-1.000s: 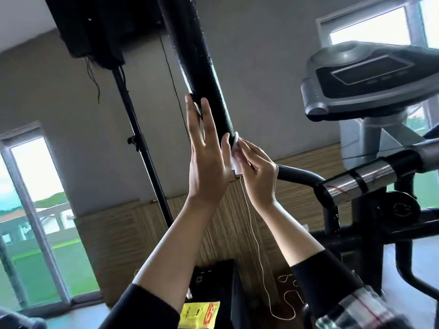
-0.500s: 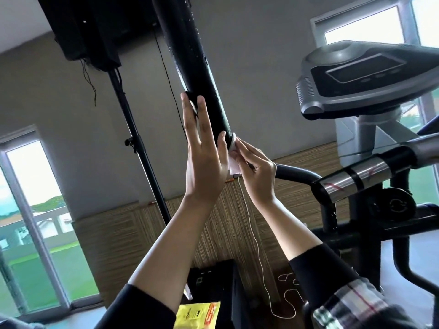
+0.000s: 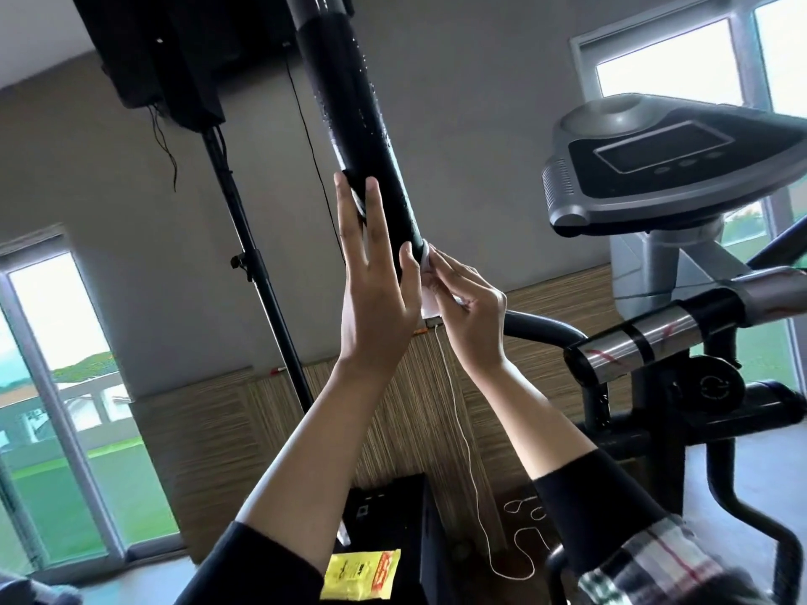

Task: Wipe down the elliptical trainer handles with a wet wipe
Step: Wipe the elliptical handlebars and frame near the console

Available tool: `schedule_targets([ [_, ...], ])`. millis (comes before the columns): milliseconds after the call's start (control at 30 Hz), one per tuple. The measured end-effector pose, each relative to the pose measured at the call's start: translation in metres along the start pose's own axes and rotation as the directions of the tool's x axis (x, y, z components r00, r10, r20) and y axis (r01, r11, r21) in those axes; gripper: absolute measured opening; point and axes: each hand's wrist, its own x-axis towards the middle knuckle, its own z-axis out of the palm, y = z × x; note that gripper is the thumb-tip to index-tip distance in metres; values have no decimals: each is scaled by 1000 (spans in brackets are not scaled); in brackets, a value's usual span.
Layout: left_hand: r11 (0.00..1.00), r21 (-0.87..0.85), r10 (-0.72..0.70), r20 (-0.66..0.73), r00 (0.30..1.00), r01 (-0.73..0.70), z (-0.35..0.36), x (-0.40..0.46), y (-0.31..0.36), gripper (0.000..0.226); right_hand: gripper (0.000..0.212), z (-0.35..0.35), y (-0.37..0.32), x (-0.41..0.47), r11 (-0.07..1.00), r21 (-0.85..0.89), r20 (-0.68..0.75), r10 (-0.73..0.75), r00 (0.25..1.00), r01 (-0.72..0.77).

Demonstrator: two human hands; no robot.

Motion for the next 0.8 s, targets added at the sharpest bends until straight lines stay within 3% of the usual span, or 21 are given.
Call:
schedule_targets([
  [233,998,-42,-40,5,999,41,-6,9,4,59,29,-10,-7,6,998,-42,91,46,995,-42],
  [433,995,-59,-84,6,996,85,-12,20,11,58,29,-3,-40,32,992,98,89,76,993,-85],
  [667,991,-56,-114,55,992,118,-22,34,17,61,32,-10,-48,36,986,60,157,145,977,-156],
  [800,987,-75,-133,98,986,140,-29,44,19,60,35,-8,-63,54,964,143,182,196,964,-223],
])
